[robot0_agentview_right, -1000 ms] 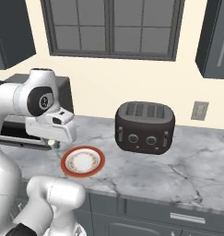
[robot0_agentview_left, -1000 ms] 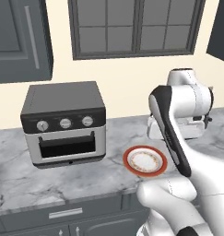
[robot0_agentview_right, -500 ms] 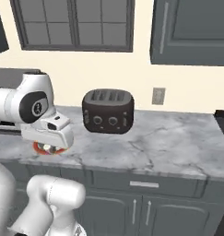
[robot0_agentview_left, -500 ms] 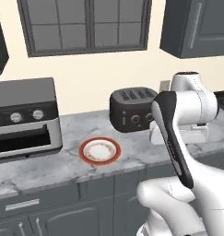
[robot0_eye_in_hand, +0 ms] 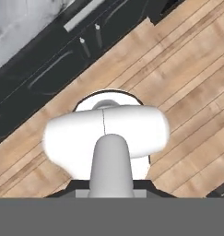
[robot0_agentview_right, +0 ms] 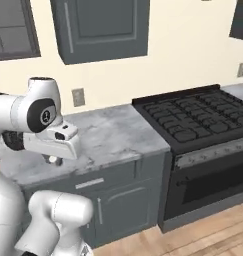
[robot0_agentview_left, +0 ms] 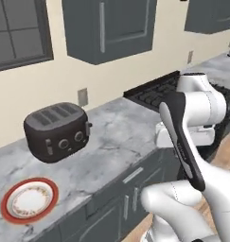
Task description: Pick up the marshmallow and place it in the cup of hot chocolate on the dining counter.
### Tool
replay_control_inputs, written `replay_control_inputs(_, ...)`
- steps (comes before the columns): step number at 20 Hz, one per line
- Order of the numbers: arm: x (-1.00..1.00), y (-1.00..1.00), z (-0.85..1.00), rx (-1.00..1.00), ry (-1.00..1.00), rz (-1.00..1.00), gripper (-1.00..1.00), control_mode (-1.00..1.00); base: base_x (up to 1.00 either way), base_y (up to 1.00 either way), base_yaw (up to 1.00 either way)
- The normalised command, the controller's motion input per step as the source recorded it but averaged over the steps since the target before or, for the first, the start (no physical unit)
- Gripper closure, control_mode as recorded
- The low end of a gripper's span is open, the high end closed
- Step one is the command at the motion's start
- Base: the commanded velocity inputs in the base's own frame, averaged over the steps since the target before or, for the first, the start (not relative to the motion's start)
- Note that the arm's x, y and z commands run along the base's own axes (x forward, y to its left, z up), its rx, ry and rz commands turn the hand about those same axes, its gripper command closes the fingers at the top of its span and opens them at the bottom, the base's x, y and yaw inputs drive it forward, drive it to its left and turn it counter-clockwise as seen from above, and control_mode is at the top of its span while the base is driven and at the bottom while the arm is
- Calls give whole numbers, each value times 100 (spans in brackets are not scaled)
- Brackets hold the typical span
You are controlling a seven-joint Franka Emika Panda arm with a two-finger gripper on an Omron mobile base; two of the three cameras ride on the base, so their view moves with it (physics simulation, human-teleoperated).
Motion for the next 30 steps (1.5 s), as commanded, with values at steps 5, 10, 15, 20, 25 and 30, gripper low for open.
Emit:
replay_control_inputs(5,0,0,0,0,0,0,100,100,0,-13,-84)
replay_control_inputs(10,0,0,0,0,0,0,100,100,2,-24,-77)
replay_control_inputs(15,0,0,0,0,0,0,100,100,0,-38,-71)
replay_control_inputs(20,0,0,0,0,0,0,100,100,9,-41,-67)
replay_control_inputs(25,0,0,0,0,0,0,100,100,30,-34,-64)
replay_control_inputs(30,0,0,0,0,0,0,100,100,21,-37,-61)
